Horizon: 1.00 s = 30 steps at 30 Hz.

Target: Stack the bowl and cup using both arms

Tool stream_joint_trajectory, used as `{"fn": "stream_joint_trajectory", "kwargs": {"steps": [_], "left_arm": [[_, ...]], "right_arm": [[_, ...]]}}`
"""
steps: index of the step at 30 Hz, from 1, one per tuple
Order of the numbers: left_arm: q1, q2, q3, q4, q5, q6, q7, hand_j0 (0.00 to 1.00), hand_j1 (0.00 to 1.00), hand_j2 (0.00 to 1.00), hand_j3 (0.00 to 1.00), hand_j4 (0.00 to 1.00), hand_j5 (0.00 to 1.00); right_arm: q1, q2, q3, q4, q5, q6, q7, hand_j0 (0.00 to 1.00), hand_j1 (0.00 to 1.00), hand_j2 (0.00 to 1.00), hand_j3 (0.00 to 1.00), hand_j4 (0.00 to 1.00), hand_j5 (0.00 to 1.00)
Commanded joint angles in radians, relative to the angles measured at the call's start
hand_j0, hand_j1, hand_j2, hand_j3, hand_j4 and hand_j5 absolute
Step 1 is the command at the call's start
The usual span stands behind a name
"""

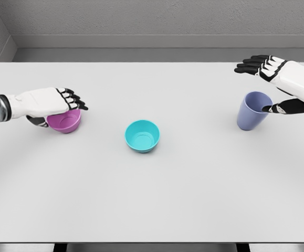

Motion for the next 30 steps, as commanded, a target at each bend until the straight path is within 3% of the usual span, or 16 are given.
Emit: {"fn": "stream_joint_trajectory", "kwargs": {"steps": [1, 27, 30], "left_arm": [[0.000, -0.002, -0.005, 0.000, -0.002, 0.002, 0.000, 1.00, 1.00, 1.00, 1.00, 1.00, 1.00], [-0.002, -0.004, -0.013, 0.006, -0.005, 0.002, -0.036, 1.00, 1.00, 1.00, 1.00, 1.00, 1.00], [-0.002, -0.004, -0.013, 0.006, -0.002, 0.002, -0.049, 0.91, 0.91, 0.91, 0.91, 0.91, 0.91]], "right_arm": [[0.000, -0.001, -0.001, 0.000, -0.008, 0.001, -0.001, 1.00, 1.00, 1.00, 1.00, 1.00, 1.00], [0.003, -0.004, 0.001, 0.000, -0.006, 0.001, -0.001, 1.00, 1.00, 1.00, 1.00, 1.00, 1.00], [0.003, -0.004, 0.001, 0.000, -0.006, 0.001, -0.001, 1.00, 1.00, 1.00, 1.00, 1.00, 1.00]]}}
